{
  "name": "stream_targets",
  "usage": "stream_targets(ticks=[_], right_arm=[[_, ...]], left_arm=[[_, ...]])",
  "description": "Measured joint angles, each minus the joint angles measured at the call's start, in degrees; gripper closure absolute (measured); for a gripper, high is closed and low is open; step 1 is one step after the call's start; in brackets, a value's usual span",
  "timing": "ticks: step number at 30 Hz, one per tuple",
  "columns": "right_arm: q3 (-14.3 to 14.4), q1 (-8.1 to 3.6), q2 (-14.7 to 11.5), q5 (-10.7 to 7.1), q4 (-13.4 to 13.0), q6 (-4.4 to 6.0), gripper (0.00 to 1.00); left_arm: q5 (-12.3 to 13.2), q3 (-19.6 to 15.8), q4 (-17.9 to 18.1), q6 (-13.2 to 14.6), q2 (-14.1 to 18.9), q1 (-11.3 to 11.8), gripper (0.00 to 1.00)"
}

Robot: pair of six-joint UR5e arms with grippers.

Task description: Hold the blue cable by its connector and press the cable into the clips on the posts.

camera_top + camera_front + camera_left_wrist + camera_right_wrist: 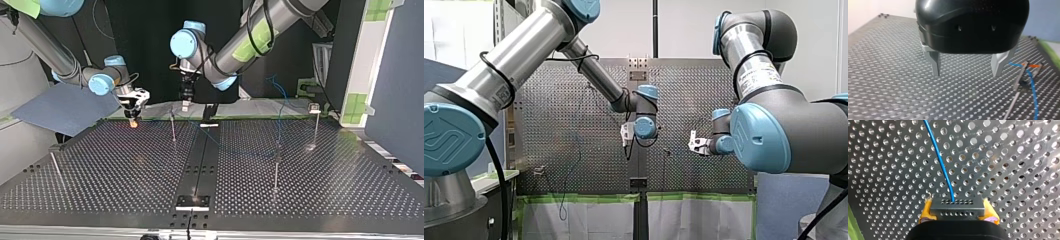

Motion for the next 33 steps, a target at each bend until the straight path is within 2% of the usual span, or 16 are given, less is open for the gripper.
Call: stream_targets(ticks=[6, 10, 21, 33], right_arm=[[0.0, -0.18, 0.0, -0.36, 0.0, 0.18, 1.00], [0.0, -0.21, 0.0, -0.39, 0.0, 0.20, 1.00], [0.0, -0.23, 0.0, -0.31, 0.0, 0.05, 1.00], [0.0, -0.23, 0.0, -0.05, 0.1, -0.44, 1.00]], left_arm=[[-2.8, -3.2, 3.2, -0.1, 3.2, -1.0, 0.00], [-3.7, -5.5, 4.3, -0.6, 5.5, -1.8, 0.00], [-5.5, -11.4, 4.2, -1.5, 11.4, -3.7, 0.00], [-6.2, -18.0, 4.9, -3.2, 18.0, -5.3, 0.00]])
